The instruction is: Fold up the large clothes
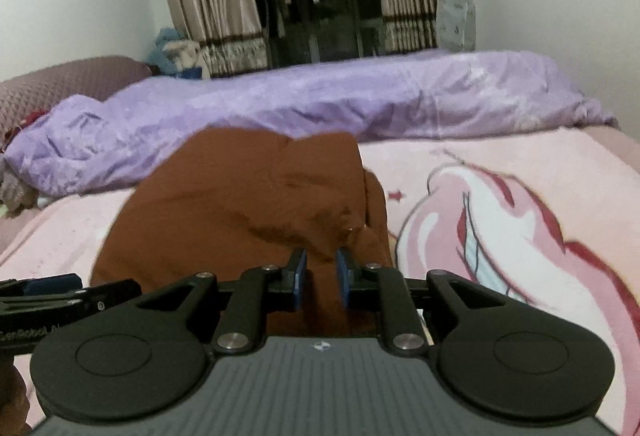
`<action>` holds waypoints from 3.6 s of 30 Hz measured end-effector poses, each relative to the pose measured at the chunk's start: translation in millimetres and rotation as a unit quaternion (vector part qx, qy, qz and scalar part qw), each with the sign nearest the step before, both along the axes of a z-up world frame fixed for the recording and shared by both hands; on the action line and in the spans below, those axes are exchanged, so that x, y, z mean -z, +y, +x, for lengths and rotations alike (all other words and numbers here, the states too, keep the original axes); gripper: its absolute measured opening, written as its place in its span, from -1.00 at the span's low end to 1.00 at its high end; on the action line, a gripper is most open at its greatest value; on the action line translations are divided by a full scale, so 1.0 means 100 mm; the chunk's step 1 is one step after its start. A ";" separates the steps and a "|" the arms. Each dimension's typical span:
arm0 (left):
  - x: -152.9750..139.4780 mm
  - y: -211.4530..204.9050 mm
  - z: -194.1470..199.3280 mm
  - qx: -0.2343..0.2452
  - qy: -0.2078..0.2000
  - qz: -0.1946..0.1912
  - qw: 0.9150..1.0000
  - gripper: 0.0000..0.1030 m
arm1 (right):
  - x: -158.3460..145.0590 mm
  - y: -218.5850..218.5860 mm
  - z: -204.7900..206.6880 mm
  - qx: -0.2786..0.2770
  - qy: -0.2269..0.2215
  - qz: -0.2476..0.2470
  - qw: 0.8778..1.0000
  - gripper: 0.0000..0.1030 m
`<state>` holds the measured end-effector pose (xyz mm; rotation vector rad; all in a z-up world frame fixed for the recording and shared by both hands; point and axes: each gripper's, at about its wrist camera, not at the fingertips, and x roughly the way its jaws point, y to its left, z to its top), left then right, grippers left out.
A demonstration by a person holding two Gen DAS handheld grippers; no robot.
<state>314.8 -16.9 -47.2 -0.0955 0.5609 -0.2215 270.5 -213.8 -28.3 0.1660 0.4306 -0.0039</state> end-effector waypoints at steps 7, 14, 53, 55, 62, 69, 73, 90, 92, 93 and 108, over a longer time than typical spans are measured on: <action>0.23 0.01 0.12 0.005 0.013 0.009 1.000 0.72 | 0.26 -0.06 0.13 -0.005 0.028 0.021 0.999 -0.60; 0.14 0.02 0.14 0.013 0.019 0.011 1.000 0.70 | 0.27 -0.08 0.12 -0.014 0.027 0.011 0.999 -0.59; -0.36 -0.04 1.17 -0.006 0.019 0.032 0.999 0.67 | -0.20 -0.02 1.14 -0.045 0.055 0.001 0.998 -0.47; -0.44 -0.02 1.01 -0.009 0.005 0.028 1.000 0.67 | -0.30 -0.03 0.98 -0.044 0.043 0.008 0.998 -0.45; -0.49 -0.07 0.38 -0.005 -0.022 0.049 0.999 0.67 | -0.47 -0.02 0.47 -0.043 0.013 -0.008 0.999 -0.37; -0.32 -0.02 0.09 -0.021 -0.004 0.027 0.999 0.67 | -0.35 -0.01 0.21 -0.043 0.014 0.001 0.999 -0.37; -0.21 -0.03 0.08 -0.018 0.009 0.025 0.999 0.67 | -0.25 -0.01 0.11 -0.034 0.013 -0.009 0.999 -0.30; 0.12 -0.04 0.32 -0.013 0.034 0.029 0.999 0.81 | 0.19 0.08 0.24 -0.024 0.039 -0.029 0.999 -0.29; 0.10 -0.03 0.31 -0.014 0.035 0.028 0.999 0.80 | 0.15 0.08 0.24 -0.023 0.039 -0.032 0.998 -0.29; 0.08 -0.03 0.30 -0.015 0.034 0.027 0.999 0.80 | 0.15 0.07 0.23 -0.023 0.039 -0.030 0.999 -0.29; -0.20 -0.10 0.64 -0.017 0.015 0.028 0.999 0.75 | -0.19 0.07 0.59 -0.012 0.018 -0.021 1.000 -0.28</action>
